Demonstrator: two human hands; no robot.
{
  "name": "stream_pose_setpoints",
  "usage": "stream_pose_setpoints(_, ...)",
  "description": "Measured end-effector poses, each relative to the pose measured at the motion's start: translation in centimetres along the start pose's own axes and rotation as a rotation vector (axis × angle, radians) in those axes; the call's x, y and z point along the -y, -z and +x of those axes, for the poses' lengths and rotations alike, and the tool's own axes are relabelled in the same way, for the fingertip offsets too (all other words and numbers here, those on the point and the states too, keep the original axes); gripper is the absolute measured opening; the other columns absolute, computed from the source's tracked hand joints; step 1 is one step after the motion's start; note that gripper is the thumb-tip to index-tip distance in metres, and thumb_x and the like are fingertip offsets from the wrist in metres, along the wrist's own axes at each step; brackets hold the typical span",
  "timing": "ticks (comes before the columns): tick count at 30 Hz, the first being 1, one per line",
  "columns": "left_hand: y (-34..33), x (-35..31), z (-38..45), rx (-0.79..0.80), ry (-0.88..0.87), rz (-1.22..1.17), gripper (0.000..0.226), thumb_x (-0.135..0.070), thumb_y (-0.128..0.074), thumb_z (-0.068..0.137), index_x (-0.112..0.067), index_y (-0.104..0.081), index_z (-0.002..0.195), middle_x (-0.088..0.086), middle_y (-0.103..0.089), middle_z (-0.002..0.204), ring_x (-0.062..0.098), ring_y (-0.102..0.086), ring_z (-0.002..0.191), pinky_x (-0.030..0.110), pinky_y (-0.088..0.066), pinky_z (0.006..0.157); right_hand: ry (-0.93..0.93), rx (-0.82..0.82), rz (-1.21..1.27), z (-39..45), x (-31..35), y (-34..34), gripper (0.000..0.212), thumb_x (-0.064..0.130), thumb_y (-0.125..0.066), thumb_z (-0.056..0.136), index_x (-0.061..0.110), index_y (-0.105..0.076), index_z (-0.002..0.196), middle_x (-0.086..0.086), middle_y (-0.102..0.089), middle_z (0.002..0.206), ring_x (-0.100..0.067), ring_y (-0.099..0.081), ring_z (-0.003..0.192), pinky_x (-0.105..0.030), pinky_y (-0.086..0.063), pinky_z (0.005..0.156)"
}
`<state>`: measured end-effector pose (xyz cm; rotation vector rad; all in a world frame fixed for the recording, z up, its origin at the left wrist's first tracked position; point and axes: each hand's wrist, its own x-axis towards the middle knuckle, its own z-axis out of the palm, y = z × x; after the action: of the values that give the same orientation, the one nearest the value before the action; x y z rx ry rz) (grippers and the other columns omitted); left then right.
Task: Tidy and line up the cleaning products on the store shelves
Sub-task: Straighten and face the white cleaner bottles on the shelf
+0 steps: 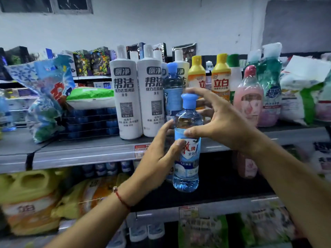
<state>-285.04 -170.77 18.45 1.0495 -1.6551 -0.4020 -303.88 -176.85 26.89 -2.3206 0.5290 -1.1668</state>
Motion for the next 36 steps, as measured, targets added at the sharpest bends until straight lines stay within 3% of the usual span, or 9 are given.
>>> stream_pose_setpoints(7,-3.7,1.1,-5.0,-0.177,0.178,-0.352,0.036,-0.046,-0.071,0.082,-0.037,-0.058,0.115,0.014,-0.067,0.106,0.042,-0.065,0.100,0.050,-0.056,0.083,-0.046,0.129,0.138,-2.2,-0.6,-3.8,0.095,0.011,-0.089,0.071,0.036,-0.041,0.149,0.006,-0.059,0.128,-0.013,-0.065,0.114,-0.036,-0.057,0.096)
stream_pose_setpoints(10,-4.3,1.1,-6.0,-0.201,0.192,-0.379,0.038,-0.048,-0.073,0.080,-0.031,-0.059,0.110,0.012,-0.068,0.098,0.040,-0.066,0.090,0.051,-0.056,0.079,-0.115,0.079,0.186,-3.8,-0.9,-4.9,0.094,0.016,-0.088,0.074,0.043,-0.037,0.149,0.010,-0.059,0.130,-0.012,-0.062,0.119,-0.038,-0.056,0.098)
stream_pose_setpoints(16,-4.5,0.8,-6.7,-0.263,0.268,-0.525,0.053,-0.051,-0.075,0.076,-0.024,-0.059,0.118,0.014,-0.071,0.107,0.040,-0.068,0.102,0.054,-0.056,0.088,-0.324,-0.084,0.381,-9.6,-1.7,-6.3,0.089,0.044,-0.084,0.069,0.048,-0.039,0.145,0.016,-0.060,0.137,-0.002,-0.058,0.126,-0.026,-0.053,0.096)
stream_pose_setpoints(19,-3.6,0.9,-7.3,-0.334,0.398,-0.685,0.056,-0.048,-0.081,0.078,-0.016,-0.058,0.118,0.017,-0.070,0.102,0.035,-0.072,0.090,0.050,-0.060,0.079,-0.525,0.045,0.453,-12.7,-2.2,-9.6,0.091,0.056,-0.079,0.061,0.052,-0.039,0.142,0.015,-0.059,0.137,-0.002,-0.061,0.121,-0.028,-0.056,0.093)
stream_pose_setpoints(22,-1.9,0.9,-8.6,-0.359,0.493,-0.717,0.055,-0.042,-0.072,0.074,-0.012,-0.058,0.118,0.023,-0.069,0.103,0.036,-0.072,0.093,0.053,-0.059,0.085,-0.610,0.149,0.569,-13.8,-1.4,-14.3,0.073,0.037,-0.079,0.074,0.037,-0.046,0.139,0.010,-0.070,0.125,-0.009,-0.067,0.114,-0.025,-0.055,0.090)
stream_pose_setpoints(25,0.8,1.2,-10.7,-0.392,0.556,-0.722,0.050,-0.041,-0.071,0.075,-0.014,-0.062,0.117,0.019,-0.072,0.104,0.036,-0.072,0.093,0.057,-0.057,0.087,-0.629,0.121,0.523,-13.2,0.2,-17.4,0.062,0.031,-0.079,0.076,0.035,-0.053,0.132,0.008,-0.073,0.117,-0.012,-0.070,0.107,-0.030,-0.056,0.089)
stream_pose_setpoints(28,4.1,1.9,-13.2,-0.428,0.647,-0.852,0.039,-0.043,-0.067,0.085,-0.014,-0.070,0.110,0.018,-0.073,0.102,0.032,-0.073,0.087,0.055,-0.058,0.084,-0.666,0.100,0.396,-12.9,1.6,-20.1,0.076,0.042,-0.086,0.066,0.041,-0.050,0.134,0.015,-0.073,0.113,-0.007,-0.071,0.102,-0.041,-0.056,0.096)
stream_pose_setpoints(32,8.5,3.2,-17.0,-0.462,0.756,-1.011,0.041,-0.042,-0.050,0.088,-0.012,-0.076,0.097,0.017,-0.073,0.105,0.029,-0.072,0.086,0.048,-0.053,0.087,-0.663,0.112,0.081,-12.7,4.6,-23.9,0.087,0.060,-0.083,0.056,0.057,-0.041,0.133,0.025,-0.068,0.100,0.004,-0.066,0.090,-0.028,-0.054,0.085)
stream_pose_setpoints(36,12.4,4.4,-21.3,-0.512,0.785,-1.058,0.067,-0.039,-0.057,0.078,0.003,-0.060,0.130,0.029,-0.060,0.130,0.039,-0.059,0.111,0.057,-0.042,0.104,-0.672,0.225,-0.010,-12.3,7.3,-27.7,0.089,0.072,-0.075,0.048,0.060,-0.040,0.128,0.024,-0.067,0.102,0.003,-0.065,0.089,-0.025,-0.051,0.078)
